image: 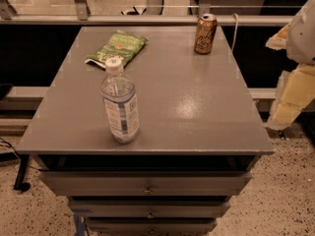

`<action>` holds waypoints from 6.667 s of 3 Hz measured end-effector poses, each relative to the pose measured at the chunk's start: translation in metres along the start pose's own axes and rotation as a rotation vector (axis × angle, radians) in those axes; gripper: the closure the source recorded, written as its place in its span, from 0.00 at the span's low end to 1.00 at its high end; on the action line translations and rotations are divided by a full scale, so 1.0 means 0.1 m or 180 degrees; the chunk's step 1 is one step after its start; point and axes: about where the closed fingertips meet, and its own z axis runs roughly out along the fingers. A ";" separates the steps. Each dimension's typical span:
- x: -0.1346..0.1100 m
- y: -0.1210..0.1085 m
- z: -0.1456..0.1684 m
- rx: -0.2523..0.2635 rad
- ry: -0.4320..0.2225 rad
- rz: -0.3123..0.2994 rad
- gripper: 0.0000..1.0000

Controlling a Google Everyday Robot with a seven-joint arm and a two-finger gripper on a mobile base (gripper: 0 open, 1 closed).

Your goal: Move blue plastic bottle near orange can

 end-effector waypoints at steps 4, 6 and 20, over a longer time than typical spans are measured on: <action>-0.87 0.05 0.64 -0.0334 -0.1556 -0.0173 0.00; -1.80 0.12 1.01 -0.0662 -0.2709 -0.0314 0.00; -1.46 -0.64 0.93 -0.0057 -0.3170 0.0329 1.00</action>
Offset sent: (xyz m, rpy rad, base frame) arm 0.0116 0.0251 -0.0141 0.2877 -0.0211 0.1240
